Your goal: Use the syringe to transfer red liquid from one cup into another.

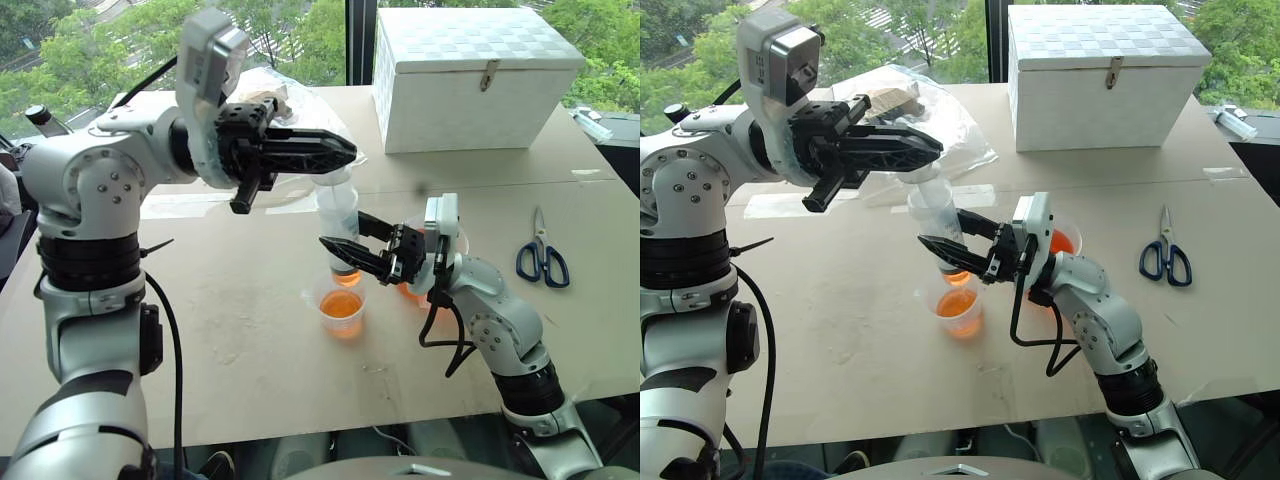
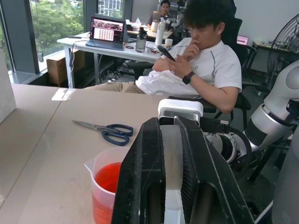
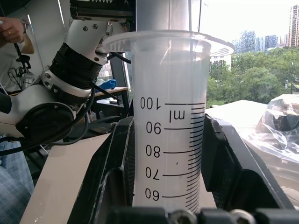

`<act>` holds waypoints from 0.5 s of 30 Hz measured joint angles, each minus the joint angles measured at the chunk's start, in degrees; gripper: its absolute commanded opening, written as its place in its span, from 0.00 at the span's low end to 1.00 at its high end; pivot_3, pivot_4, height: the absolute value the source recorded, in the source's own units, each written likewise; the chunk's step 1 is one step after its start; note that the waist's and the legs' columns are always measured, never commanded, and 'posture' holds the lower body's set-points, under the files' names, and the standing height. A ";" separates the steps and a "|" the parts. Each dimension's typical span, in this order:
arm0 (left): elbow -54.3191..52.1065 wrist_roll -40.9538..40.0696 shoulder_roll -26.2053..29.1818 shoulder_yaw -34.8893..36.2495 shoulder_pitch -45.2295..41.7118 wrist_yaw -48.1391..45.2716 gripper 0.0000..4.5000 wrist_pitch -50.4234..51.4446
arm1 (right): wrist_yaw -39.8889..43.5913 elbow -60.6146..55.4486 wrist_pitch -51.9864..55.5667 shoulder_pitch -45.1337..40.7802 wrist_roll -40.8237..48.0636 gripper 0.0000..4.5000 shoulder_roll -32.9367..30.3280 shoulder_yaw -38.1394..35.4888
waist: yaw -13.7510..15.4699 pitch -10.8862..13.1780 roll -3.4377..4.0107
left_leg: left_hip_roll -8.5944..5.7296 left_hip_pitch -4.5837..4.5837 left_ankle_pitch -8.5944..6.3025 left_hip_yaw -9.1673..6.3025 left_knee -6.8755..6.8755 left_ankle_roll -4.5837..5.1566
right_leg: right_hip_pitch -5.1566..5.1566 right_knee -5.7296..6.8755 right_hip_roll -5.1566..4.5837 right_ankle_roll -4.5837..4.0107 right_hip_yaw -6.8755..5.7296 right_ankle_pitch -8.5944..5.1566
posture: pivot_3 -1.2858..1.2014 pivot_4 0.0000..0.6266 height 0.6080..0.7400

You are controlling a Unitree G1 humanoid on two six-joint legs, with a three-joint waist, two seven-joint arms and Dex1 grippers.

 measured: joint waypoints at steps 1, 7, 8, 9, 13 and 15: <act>-0.44 0.00 0.16 0.01 0.30 0.00 0.01 -0.07 | 0.23 0.00 0.17 0.00 0.00 0.33 0.00 0.01 | 0.00 0.00 0.00 | 0.00 0.00 0.00 0.00 0.00 0.00 | 0.00 0.00 0.00 0.00 0.00 0.00 | 0.52 0.24 1.00; -1.36 -0.20 0.29 0.07 1.61 0.33 0.01 -0.02 | 0.65 0.00 0.90 0.00 0.00 0.33 0.21 0.01 | 0.01 0.00 0.00 | 0.00 0.00 0.00 0.00 0.00 0.00 | 0.00 0.00 -0.01 0.00 0.00 0.00 | 0.52 0.24 1.00; -1.67 -0.27 0.29 0.08 2.02 0.51 0.01 -0.13 | 0.69 0.00 1.03 0.00 0.00 0.33 0.32 0.01 | 0.01 0.00 0.00 | 0.00 0.00 0.00 0.00 0.00 0.00 | 0.00 0.00 -0.01 0.00 0.00 0.00 | 0.52 0.24 1.00; -1.70 -0.33 0.29 0.08 2.21 0.57 0.01 -0.16 | 0.69 0.00 1.07 0.00 0.00 0.33 0.41 0.01 | 0.01 0.00 0.00 | 0.00 0.00 0.00 0.00 0.00 0.00 | 0.00 0.00 -0.01 0.00 0.00 0.00 | 0.52 0.24 1.00; -2.05 -0.63 0.29 0.09 2.97 0.91 0.01 -0.16 | 0.68 0.00 1.25 -0.01 0.00 0.33 0.83 0.00 | 0.02 0.00 0.00 | 0.00 0.00 0.00 0.00 0.00 0.00 | 0.00 0.00 0.00 0.00 0.00 0.00 | 0.52 0.24 1.00; -2.16 -0.67 0.29 0.05 3.20 1.00 0.01 -0.10 | 0.62 0.00 1.41 -0.04 0.00 0.33 1.04 -0.01 | 0.02 0.00 0.00 | 0.00 0.00 0.00 0.00 0.00 0.00 | 0.00 0.00 0.00 0.00 0.00 0.00 | 0.52 0.24 1.00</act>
